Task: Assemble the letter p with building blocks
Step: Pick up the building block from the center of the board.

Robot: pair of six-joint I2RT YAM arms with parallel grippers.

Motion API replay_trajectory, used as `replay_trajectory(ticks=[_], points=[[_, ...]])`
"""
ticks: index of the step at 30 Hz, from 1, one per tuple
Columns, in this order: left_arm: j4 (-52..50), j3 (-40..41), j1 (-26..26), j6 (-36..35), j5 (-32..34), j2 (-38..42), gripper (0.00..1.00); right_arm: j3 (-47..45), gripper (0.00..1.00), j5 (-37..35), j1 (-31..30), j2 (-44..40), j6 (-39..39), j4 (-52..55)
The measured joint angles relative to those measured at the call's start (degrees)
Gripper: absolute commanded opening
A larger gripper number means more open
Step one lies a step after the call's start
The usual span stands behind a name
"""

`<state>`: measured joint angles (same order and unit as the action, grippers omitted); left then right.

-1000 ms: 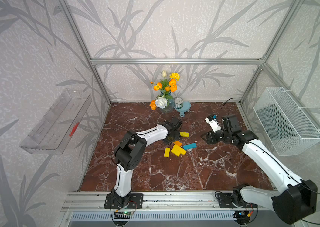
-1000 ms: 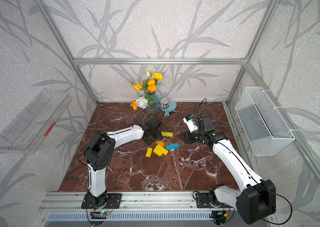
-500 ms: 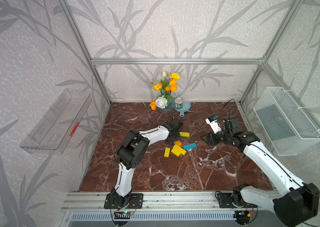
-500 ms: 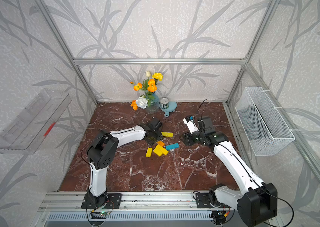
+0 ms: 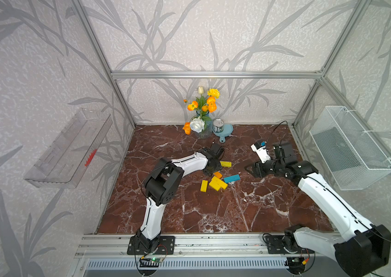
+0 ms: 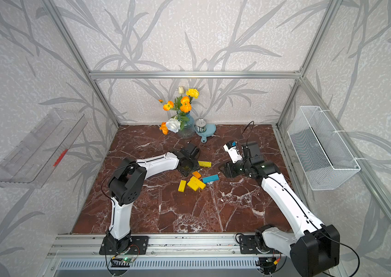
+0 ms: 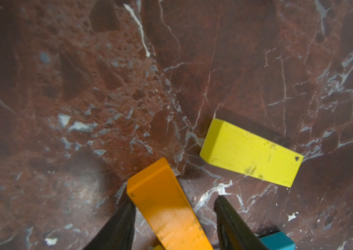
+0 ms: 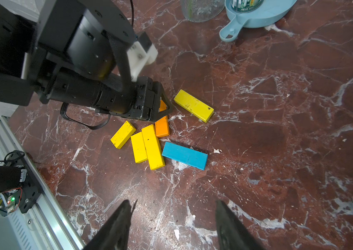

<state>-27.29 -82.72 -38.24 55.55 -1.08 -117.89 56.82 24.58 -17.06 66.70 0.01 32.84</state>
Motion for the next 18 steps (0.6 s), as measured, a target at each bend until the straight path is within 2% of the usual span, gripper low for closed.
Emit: replay_trajectory(ticks=[12, 18], points=[[-3.1, -0.6, 0.0, -1.7, -0.4, -0.1, 0.6, -0.3, 0.62, 3.2, 1.0, -1.5, 2.0, -0.3], [-1.8, -0.6, 0.0, -0.7, -1.6, -0.4, 0.52, -1.2, 0.62, 4.3, 1.4, -2.5, 2.4, -0.5]])
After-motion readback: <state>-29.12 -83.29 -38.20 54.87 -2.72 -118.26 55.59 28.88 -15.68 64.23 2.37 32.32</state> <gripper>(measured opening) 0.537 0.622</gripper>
